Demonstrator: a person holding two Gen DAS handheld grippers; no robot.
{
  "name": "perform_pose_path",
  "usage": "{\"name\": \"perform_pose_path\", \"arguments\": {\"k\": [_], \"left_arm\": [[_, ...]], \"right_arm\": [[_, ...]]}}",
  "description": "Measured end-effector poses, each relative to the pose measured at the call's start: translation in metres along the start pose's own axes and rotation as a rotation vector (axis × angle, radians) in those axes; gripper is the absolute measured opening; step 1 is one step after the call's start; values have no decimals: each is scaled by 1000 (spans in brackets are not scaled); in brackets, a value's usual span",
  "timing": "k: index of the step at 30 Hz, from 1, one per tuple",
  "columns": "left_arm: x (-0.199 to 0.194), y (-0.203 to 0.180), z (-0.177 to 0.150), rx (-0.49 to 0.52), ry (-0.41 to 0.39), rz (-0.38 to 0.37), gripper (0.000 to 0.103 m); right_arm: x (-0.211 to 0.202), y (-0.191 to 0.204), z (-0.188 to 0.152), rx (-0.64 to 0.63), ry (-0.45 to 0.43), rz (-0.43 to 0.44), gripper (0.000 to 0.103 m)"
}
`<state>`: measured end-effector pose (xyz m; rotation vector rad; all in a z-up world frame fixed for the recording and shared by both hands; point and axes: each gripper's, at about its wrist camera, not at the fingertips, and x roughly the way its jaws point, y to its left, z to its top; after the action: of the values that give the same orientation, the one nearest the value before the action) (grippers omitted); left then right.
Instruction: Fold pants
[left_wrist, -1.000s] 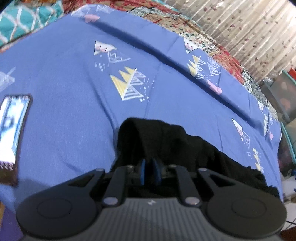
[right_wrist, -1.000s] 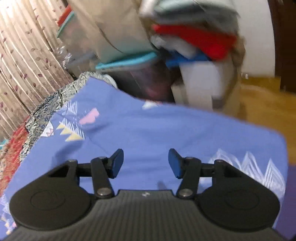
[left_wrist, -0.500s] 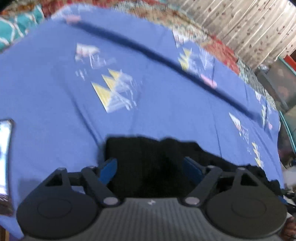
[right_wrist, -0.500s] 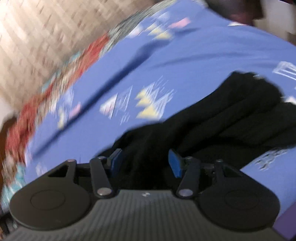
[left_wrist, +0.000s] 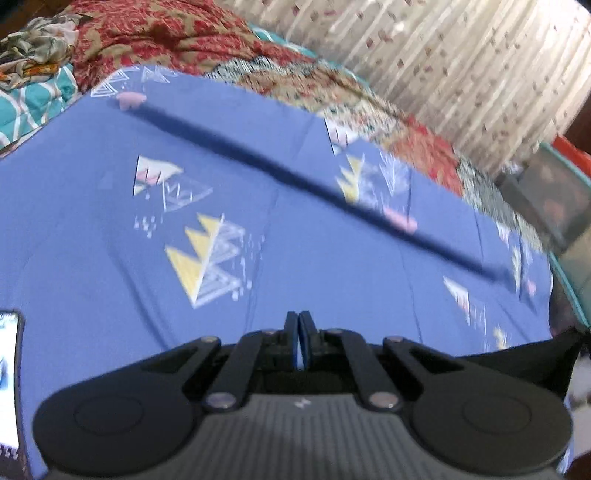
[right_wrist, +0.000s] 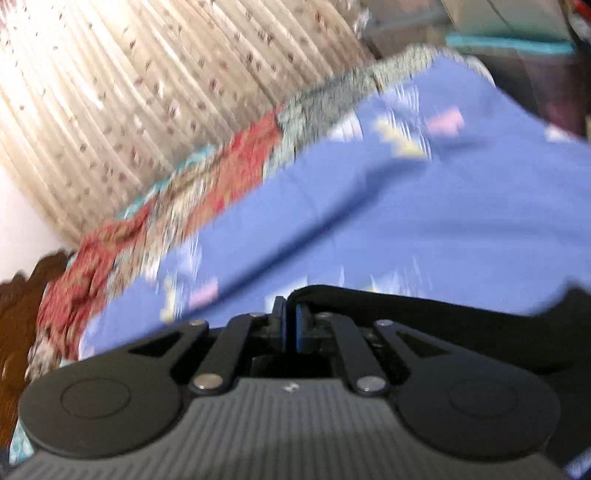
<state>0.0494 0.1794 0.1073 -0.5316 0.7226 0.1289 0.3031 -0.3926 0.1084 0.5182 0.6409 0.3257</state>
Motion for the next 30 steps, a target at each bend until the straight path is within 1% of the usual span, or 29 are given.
{"name": "perform_pose_path", "arguments": {"k": [2, 3, 4, 5, 6, 7, 9, 10, 11, 12, 13, 15, 16, 17, 20, 22, 24, 25, 26, 27, 28, 29, 30], "left_arm": [[8, 1, 8, -21, -6, 9, 3], [13, 3, 10, -29, -1, 24, 3], [18, 5, 11, -39, 10, 41, 4], [20, 7, 8, -52, 23, 51, 4], [22, 10, 6, -67, 44, 48, 4], [24, 13, 3, -75, 61, 35, 6], [25, 18, -5, -88, 110, 8, 14], [25, 20, -10, -96, 142, -11, 22], [25, 21, -15, -101, 176, -37, 34], [25, 20, -21, -105, 202, -55, 40], [24, 19, -27, -112, 230, -70, 50], [23, 16, -38, -114, 267, -104, 54], [23, 15, -43, -120, 277, -116, 59], [23, 14, -48, -127, 286, -119, 65], [24, 11, -61, -132, 291, -128, 74], [28, 13, -67, -150, 314, -125, 75], [29, 18, -73, -180, 324, -117, 78], [29, 20, -76, -200, 321, -111, 82], [30, 22, -78, -215, 316, -106, 82], [31, 23, -81, -228, 312, -104, 80], [33, 24, -83, -233, 304, -99, 66], [35, 23, -85, -228, 299, -93, 38], [38, 22, -86, -226, 310, -98, 27]], "right_arm": [[36, 6, 30, 43, -41, -23, 8], [56, 8, 41, 52, -66, -35, 10], [76, 9, 44, 49, -69, -62, 20], [93, 8, 42, 55, -44, -99, 31], [107, 5, 36, 79, 3, -155, 46], [117, 4, 26, 97, 32, -189, 46], [122, 4, 1, 76, 60, -121, 46], [121, 5, -13, 57, 88, -91, 46], [118, 7, -29, 36, 125, -70, 46], [112, 9, -45, 19, 150, -31, 46], [107, 10, -57, 10, 173, 16, 46], [96, 17, -77, 16, 230, 131, 46], [90, 19, -86, 28, 254, 190, 46], [86, 23, -98, 49, 299, 266, 46], [89, 47, -134, 66, 491, 413, 47], [95, 68, -158, 37, 583, 454, 49], [103, 87, -179, -4, 633, 453, 51], [109, 95, -190, -17, 661, 445, 53], [116, 100, -199, -10, 686, 433, 53], [123, 104, -204, 6, 707, 431, 53], [127, 109, -213, 15, 735, 427, 53], [129, 113, -221, 9, 763, 412, 53], [130, 118, -225, -1, 784, 407, 41]]}}
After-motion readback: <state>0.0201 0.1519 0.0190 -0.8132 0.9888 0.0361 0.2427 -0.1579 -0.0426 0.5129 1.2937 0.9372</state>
